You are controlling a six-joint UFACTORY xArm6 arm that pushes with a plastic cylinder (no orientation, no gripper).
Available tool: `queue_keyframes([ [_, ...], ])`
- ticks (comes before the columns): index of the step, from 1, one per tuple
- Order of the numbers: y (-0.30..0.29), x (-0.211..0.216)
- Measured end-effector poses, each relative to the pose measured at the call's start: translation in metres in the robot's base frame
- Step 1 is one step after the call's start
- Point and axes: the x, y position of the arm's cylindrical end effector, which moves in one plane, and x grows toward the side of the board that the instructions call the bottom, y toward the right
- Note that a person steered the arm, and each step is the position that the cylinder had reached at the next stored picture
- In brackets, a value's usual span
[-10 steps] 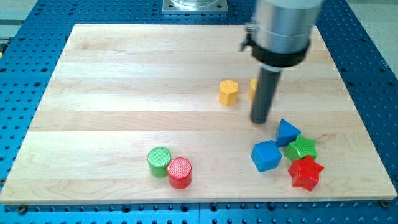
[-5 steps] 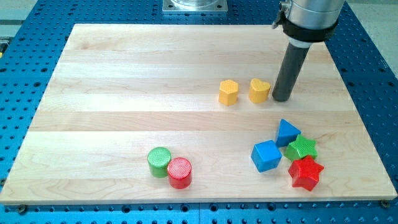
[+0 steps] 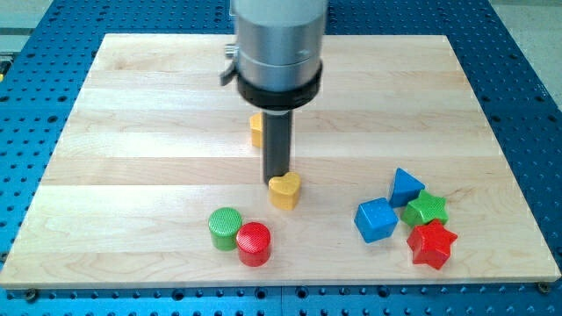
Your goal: Slide the yellow heart to the top right of the red circle
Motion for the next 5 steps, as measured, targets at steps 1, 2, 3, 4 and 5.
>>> queue_keyframes([
  [1,0.048,-0.016],
  [2,0.024,0.018],
  [3,0.011,0.028],
  [4,0.01,0.028],
  [5,-0.009,0.028],
])
